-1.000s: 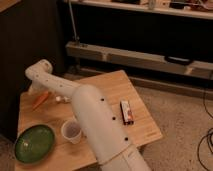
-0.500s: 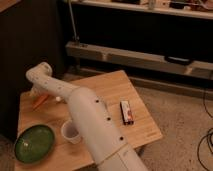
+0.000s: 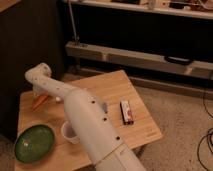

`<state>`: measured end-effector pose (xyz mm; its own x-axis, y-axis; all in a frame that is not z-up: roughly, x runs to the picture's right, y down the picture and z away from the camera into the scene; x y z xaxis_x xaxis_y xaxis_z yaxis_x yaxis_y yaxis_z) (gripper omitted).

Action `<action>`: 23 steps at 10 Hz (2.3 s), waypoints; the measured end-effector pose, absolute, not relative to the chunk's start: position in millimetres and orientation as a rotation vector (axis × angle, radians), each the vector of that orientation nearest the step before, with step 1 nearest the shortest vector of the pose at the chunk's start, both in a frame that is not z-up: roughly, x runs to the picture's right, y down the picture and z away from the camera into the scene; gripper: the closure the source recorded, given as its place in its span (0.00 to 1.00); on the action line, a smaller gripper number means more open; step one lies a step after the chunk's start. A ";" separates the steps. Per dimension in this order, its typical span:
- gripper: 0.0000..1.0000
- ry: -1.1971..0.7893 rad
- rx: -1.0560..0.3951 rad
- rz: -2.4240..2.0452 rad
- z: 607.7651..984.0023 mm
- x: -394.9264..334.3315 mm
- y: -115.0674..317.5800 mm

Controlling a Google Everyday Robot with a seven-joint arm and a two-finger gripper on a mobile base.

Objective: Place the pepper in the ceramic bowl

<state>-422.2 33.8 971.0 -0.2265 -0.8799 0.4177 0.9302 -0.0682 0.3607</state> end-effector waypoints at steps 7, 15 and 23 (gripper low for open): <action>1.00 -0.637 -0.059 -1.676 923.9 -410.3 -1.3; 1.00 -0.804 0.050 -1.768 757.8 -409.0 23.0; 0.54 -0.847 0.057 -1.835 735.1 -369.7 128.8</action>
